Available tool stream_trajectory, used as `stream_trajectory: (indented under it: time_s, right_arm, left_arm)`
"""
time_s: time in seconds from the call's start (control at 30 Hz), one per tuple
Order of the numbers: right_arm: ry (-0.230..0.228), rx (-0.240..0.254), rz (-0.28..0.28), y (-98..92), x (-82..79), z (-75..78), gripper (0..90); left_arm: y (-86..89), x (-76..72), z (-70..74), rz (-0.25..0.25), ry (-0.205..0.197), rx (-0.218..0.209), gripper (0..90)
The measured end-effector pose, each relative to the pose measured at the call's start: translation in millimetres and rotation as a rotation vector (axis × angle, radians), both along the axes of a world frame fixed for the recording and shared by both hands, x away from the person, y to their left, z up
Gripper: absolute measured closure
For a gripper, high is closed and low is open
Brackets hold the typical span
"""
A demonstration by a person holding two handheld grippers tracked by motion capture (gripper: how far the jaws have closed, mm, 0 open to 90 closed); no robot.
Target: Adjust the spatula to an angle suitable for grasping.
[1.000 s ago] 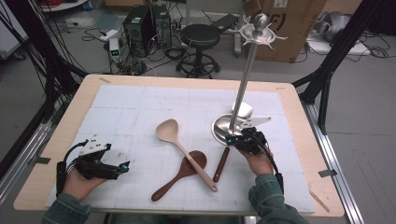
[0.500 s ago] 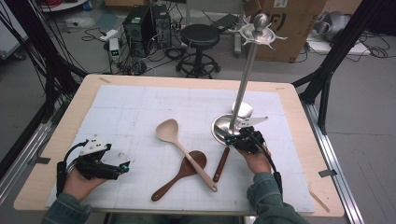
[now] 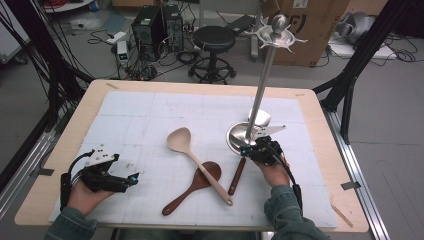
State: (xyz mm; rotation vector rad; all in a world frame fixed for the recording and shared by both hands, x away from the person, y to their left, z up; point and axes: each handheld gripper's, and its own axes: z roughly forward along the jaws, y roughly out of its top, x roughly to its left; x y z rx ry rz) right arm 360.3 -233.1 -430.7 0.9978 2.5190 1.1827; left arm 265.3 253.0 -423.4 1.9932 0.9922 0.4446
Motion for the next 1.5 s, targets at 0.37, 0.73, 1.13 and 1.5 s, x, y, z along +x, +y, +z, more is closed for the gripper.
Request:
stream_trajectory:
  time_s: [0.37, 0.73, 1.13, 1.5]
  right_arm:
    - [0.003, -0.009, -0.003, -0.3, 0.0, -0.3, 89.4]
    - [0.002, -0.015, -0.008, -1.5, 1.2, -1.7, 89.5]
    - [0.009, -0.025, -0.016, -3.0, 0.8, -1.8, 89.5]
    - [0.019, -0.039, -0.018, -4.9, 0.4, -2.6, 89.4]
  left_arm:
    - [0.4, 0.0, 0.1, 0.000, -0.001, 0.000, 1.6]
    - [0.5, -0.1, 0.2, -0.002, -0.002, 0.003, 1.6]
    - [1.0, -0.3, 0.4, -0.003, -0.001, 0.002, 1.6]
    - [0.8, -0.3, 0.1, -0.002, 0.000, 0.000, 1.6]
